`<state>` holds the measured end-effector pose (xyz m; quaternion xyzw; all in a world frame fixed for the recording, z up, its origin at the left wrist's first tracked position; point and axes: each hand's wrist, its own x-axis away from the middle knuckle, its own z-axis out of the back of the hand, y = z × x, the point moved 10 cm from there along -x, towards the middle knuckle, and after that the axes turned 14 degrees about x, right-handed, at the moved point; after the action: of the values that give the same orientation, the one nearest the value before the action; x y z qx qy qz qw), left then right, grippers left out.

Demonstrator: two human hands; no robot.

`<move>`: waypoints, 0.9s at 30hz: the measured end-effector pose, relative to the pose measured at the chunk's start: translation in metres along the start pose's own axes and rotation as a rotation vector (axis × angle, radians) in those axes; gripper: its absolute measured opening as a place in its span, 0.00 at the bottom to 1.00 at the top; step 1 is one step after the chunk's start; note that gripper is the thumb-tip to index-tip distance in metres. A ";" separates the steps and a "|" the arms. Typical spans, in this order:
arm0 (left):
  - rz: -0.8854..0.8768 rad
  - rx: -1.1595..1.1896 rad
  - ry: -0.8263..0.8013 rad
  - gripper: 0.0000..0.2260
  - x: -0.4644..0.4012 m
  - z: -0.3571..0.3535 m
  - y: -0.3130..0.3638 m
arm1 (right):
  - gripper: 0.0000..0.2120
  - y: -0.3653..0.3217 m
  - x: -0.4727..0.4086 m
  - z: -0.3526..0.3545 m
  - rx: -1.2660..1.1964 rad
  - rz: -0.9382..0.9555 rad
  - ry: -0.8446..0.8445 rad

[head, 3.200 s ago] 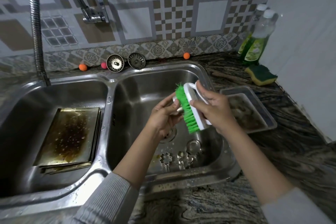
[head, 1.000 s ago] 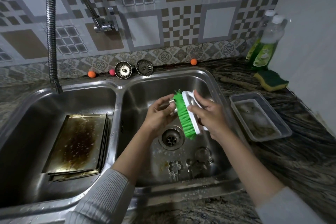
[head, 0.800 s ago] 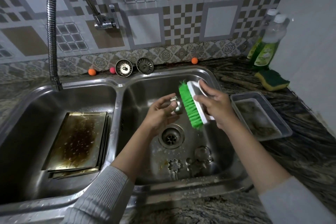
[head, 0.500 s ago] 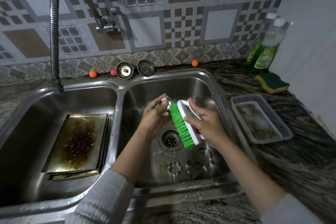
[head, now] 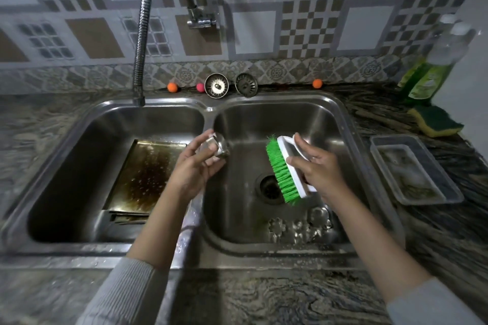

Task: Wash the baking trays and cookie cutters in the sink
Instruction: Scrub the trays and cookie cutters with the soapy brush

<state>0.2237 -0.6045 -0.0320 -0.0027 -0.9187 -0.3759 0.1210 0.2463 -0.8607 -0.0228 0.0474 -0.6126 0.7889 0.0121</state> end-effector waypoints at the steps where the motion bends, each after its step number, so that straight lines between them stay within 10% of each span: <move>1: -0.016 -0.033 0.025 0.19 0.006 0.016 0.012 | 0.27 0.001 0.003 -0.010 -0.003 -0.008 -0.009; 8: -0.084 -0.702 0.189 0.16 0.031 0.121 0.064 | 0.27 0.007 0.018 -0.067 0.008 -0.068 -0.038; 17: 0.220 -1.758 -0.221 0.16 0.001 0.166 -0.010 | 0.27 0.010 0.028 -0.065 0.118 -0.092 0.087; 23: 0.336 -1.813 -0.270 0.23 -0.011 0.184 -0.027 | 0.28 0.022 0.038 -0.048 0.136 -0.135 0.156; 27: 0.130 -1.629 -0.024 0.21 -0.016 0.160 0.007 | 0.27 0.026 0.034 -0.036 0.149 -0.147 0.166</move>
<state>0.2049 -0.4876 -0.1404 -0.1473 -0.3564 -0.9180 0.0928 0.2079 -0.8336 -0.0532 0.0276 -0.5441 0.8304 0.1170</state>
